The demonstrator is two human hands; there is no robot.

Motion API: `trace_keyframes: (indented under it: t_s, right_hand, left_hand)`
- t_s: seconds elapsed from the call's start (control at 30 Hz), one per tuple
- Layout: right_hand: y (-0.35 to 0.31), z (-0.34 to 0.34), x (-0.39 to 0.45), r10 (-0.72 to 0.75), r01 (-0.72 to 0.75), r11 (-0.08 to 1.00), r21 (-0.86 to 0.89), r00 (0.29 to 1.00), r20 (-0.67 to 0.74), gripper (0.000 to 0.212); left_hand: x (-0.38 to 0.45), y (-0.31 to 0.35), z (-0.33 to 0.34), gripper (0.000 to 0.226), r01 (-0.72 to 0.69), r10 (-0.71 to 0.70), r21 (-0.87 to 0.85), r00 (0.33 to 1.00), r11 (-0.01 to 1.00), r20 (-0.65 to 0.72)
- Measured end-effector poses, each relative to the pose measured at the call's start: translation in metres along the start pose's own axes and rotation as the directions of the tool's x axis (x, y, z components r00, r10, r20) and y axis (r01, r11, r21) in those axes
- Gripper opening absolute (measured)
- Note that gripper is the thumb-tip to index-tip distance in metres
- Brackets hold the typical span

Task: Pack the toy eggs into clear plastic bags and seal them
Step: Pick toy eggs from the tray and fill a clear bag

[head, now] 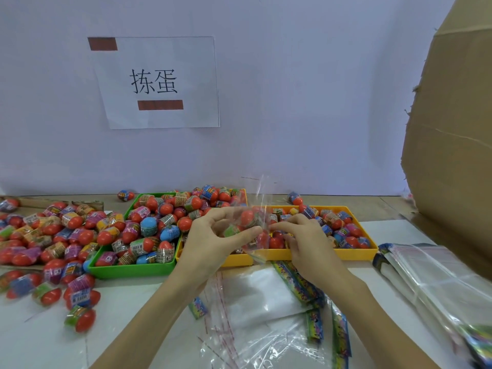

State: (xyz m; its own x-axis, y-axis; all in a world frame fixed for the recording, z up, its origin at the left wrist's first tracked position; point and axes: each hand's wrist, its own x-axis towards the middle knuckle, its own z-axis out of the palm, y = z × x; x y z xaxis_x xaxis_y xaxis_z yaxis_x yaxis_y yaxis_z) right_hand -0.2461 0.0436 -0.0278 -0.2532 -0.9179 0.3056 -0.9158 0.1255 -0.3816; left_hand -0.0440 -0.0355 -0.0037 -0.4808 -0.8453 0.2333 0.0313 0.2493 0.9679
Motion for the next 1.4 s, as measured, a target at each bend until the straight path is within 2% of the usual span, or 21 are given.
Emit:
trace_keyframes:
  t_s: [0.13,0.27,0.37,0.47,0.6,0.67,0.73,0.77,0.8,0.83,0.97,1.1,1.17,1.27,1.4]
  right_hand:
    - [0.000,0.004,0.003,0.019,-0.014,0.998,-0.063,0.996,0.084,0.059]
    - [0.005,0.007,0.003,0.038,-0.035,0.999,-0.038,0.996,0.086,0.050]
    - [0.005,0.009,0.004,0.026,-0.025,1.000,-0.015,0.998,0.058,0.048]
    - [0.005,0.009,0.003,-0.020,0.030,0.994,0.102,0.995,-0.094,0.033]
    - [0.002,-0.006,0.004,-0.008,0.121,0.943,0.310,0.939,-0.343,0.023]
    - [-0.003,-0.018,0.004,0.060,0.171,0.840,0.516,0.914,-0.401,0.023]
    - [-0.010,-0.033,0.002,0.115,0.212,0.611,0.763,0.929,-0.351,0.024]
    - [-0.013,-0.039,0.001,0.112,0.222,0.489,0.844,0.943,-0.313,0.028]
    - [-0.016,-0.042,-0.001,0.094,0.230,0.420,0.878,0.951,-0.294,0.032]
    - [-0.019,-0.044,-0.002,0.073,0.238,0.406,0.882,0.954,-0.291,0.035]
    - [-0.029,-0.043,-0.007,-0.016,0.266,0.480,0.836,0.956,-0.294,0.028]
    - [-0.030,-0.039,-0.011,-0.112,0.312,0.721,0.619,0.934,-0.340,0.030]
    - [-0.028,-0.037,-0.012,-0.165,0.341,0.789,0.510,0.918,-0.360,0.035]
    - [-0.027,-0.035,-0.011,-0.202,0.349,0.828,0.438,0.916,-0.347,0.038]
    - [-0.028,-0.032,-0.012,-0.238,0.365,0.812,0.456,0.920,-0.312,0.041]
  left_hand:
    - [-0.001,0.003,-0.001,0.043,0.034,-0.034,-0.012,0.999,0.999,0.011]
    - [-0.003,0.006,0.001,0.031,0.048,-0.045,-0.061,0.997,0.997,0.062]
    - [-0.003,0.004,0.004,0.039,0.023,-0.021,-0.034,0.998,0.999,0.062]
    - [-0.003,0.004,0.005,0.050,-0.009,0.009,-0.007,0.998,1.000,0.070]
    - [-0.003,0.001,0.004,0.047,-0.040,0.038,0.050,0.999,0.998,0.039]
    - [-0.002,-0.003,0.003,0.044,-0.049,0.045,0.089,0.998,0.995,0.043]
    - [-0.001,-0.005,0.003,0.045,-0.076,0.068,0.128,0.995,0.989,0.067]
    - [-0.002,-0.005,0.004,0.046,-0.086,0.074,0.143,0.993,0.986,0.087]
    - [-0.003,-0.005,0.005,0.047,-0.090,0.074,0.158,0.992,0.983,0.105]
    - [-0.003,-0.005,0.006,0.047,-0.096,0.075,0.175,0.990,0.980,0.120]
    - [-0.004,-0.008,0.011,0.046,-0.160,0.121,0.243,0.978,0.957,0.168]
    - [-0.007,-0.010,0.015,0.048,-0.205,0.154,0.244,0.965,0.948,0.213]
    - [-0.007,-0.011,0.016,0.047,-0.209,0.157,0.247,0.964,0.946,0.213]
    - [-0.006,-0.011,0.017,0.039,-0.213,0.166,0.233,0.964,0.949,0.206]
    - [-0.006,-0.008,0.017,0.034,-0.214,0.173,0.168,0.958,0.962,0.228]
